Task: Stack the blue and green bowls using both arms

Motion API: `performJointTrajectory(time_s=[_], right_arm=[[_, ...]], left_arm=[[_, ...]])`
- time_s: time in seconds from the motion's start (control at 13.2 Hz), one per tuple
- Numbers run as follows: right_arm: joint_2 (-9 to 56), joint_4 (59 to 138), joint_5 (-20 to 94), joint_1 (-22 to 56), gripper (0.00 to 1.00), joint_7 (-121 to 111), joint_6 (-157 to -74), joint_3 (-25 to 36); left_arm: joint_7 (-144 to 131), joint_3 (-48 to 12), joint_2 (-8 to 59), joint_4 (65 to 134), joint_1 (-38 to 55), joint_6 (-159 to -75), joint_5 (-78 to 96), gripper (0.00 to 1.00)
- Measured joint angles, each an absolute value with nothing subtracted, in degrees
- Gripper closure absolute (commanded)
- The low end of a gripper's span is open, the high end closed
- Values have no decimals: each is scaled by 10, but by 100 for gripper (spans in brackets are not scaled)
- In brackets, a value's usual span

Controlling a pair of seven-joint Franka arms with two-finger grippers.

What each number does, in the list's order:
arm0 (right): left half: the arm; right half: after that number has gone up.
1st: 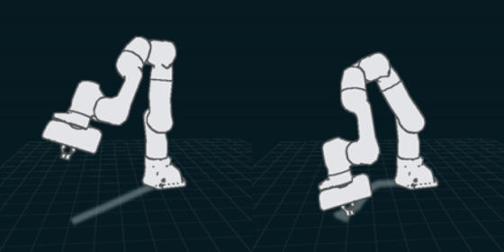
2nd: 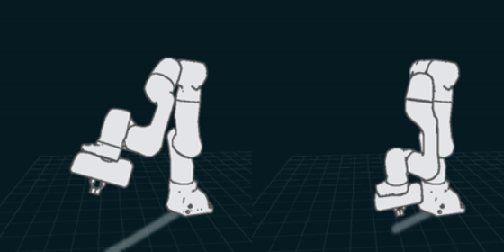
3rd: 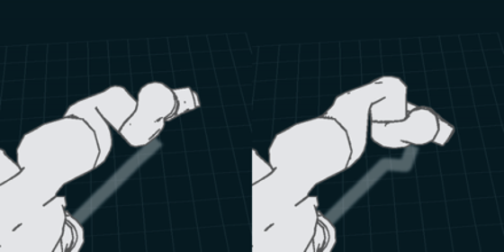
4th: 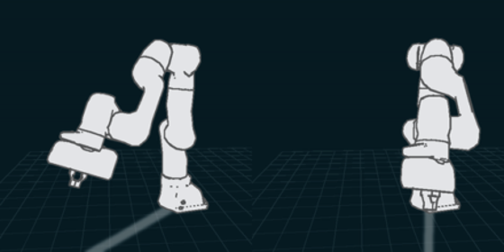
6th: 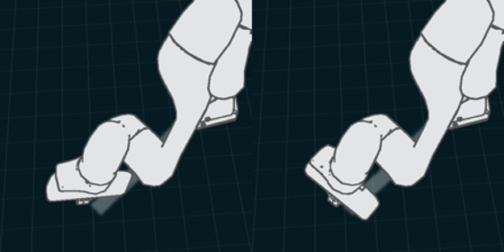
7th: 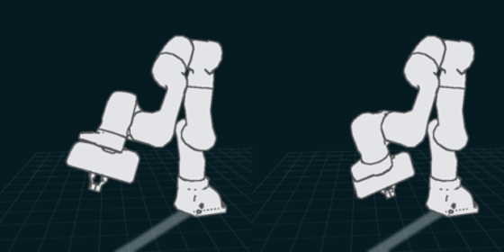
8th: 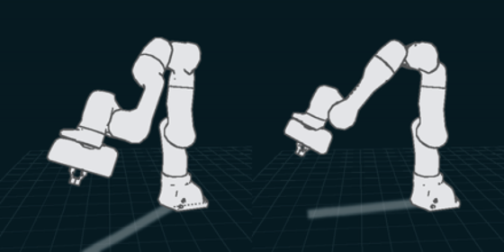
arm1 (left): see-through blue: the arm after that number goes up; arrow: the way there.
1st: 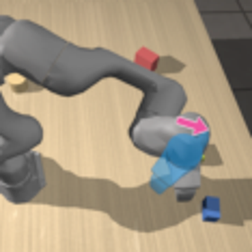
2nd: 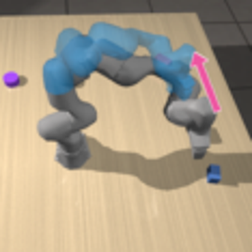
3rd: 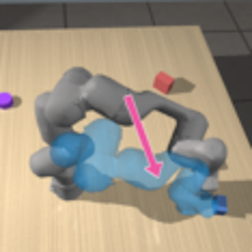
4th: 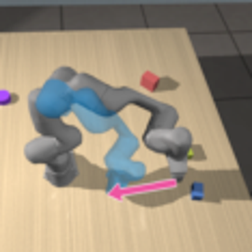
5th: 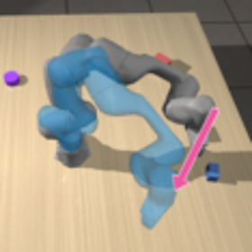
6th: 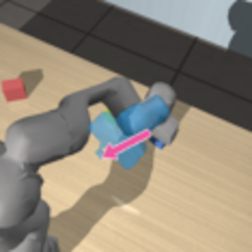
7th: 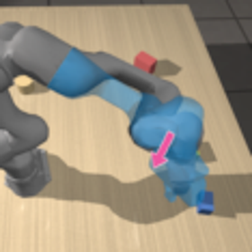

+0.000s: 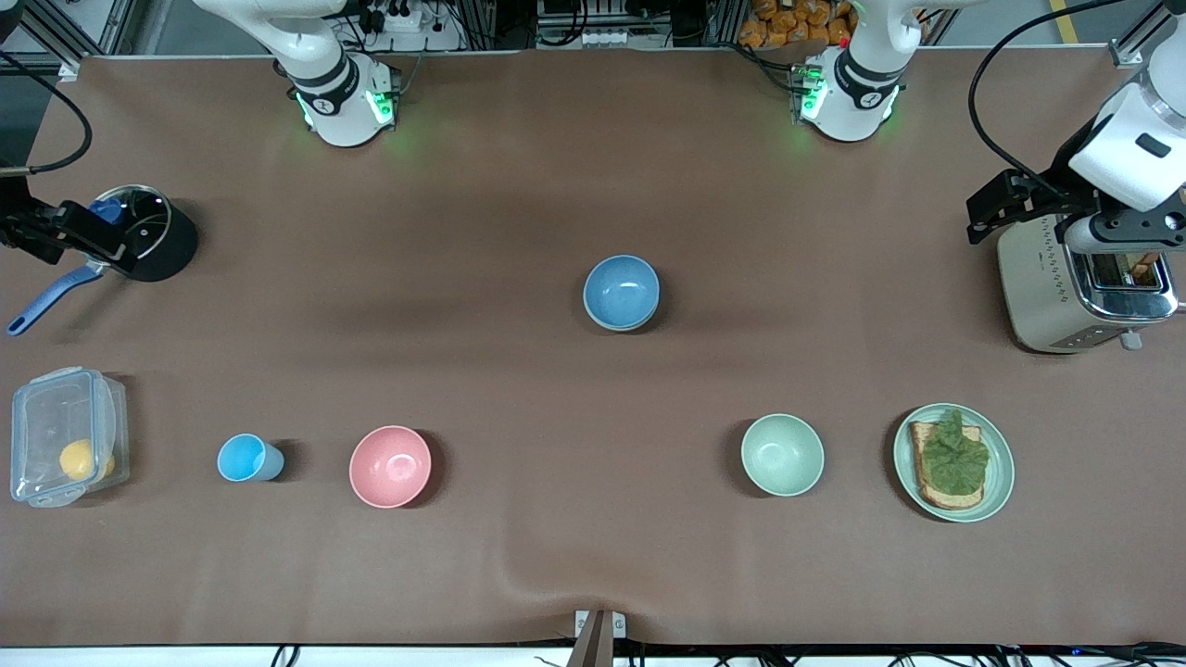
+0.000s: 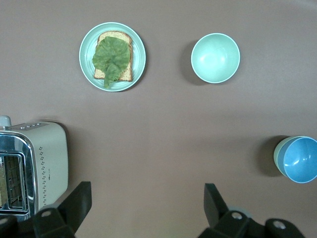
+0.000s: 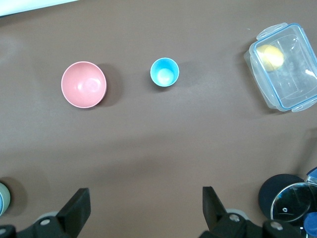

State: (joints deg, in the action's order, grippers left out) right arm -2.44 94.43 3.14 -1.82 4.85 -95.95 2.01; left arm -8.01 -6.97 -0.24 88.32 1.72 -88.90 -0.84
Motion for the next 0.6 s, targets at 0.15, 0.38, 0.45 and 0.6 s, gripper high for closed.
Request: performJointTrajectory(time_s=[0.15,0.38,0.45,0.6], right_arm=[[-22,944,31,-17,0,49,-959,18],[-18,944,31,-17,0,49,-960,17],[-17,944,31,-17,0,49,-960,17],[-16,944,31,-17,0,49,-959,17]], left_arm=[[-80,-70,-2,883,17,-889,-8,0],[-81,-69,-2,883,17,-889,-8,0],[-86,-69,-2,883,17,-889,-8,0],[-93,-68,-2,883,17,-888,-4,0]])
